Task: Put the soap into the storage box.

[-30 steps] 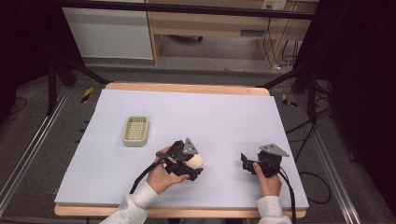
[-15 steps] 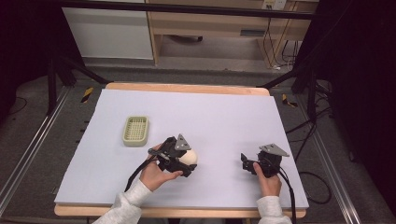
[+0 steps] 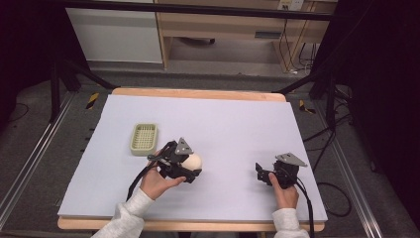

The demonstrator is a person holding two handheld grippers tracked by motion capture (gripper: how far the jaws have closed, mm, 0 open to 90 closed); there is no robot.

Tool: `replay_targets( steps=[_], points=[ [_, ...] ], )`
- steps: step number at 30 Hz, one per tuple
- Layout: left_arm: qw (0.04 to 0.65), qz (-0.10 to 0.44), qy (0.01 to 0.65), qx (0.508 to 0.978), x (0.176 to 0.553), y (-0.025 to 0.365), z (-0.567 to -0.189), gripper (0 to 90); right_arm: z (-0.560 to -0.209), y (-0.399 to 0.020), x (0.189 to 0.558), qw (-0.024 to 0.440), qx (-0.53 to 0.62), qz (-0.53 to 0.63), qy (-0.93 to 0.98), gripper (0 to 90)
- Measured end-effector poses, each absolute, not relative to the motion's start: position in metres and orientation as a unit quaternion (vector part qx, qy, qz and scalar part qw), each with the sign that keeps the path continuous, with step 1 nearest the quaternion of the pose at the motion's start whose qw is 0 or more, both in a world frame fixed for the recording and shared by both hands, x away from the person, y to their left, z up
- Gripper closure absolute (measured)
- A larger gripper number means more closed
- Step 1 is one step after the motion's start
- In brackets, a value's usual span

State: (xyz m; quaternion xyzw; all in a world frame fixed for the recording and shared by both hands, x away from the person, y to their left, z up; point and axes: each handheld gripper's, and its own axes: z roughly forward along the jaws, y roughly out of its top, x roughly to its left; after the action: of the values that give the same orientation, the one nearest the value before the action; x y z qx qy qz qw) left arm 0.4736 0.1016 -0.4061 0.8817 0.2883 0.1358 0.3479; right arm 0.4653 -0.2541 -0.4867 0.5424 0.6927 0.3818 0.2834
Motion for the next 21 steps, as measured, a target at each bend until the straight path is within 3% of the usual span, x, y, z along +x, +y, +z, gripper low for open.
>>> replay_targets(
  steps=[21],
  points=[
    [0.336,0.154,0.312,0.875,0.488,0.128,-0.394,23.7,-0.487,-0.254,0.465,0.285,0.542,0.384,0.691,4.1]
  ],
)
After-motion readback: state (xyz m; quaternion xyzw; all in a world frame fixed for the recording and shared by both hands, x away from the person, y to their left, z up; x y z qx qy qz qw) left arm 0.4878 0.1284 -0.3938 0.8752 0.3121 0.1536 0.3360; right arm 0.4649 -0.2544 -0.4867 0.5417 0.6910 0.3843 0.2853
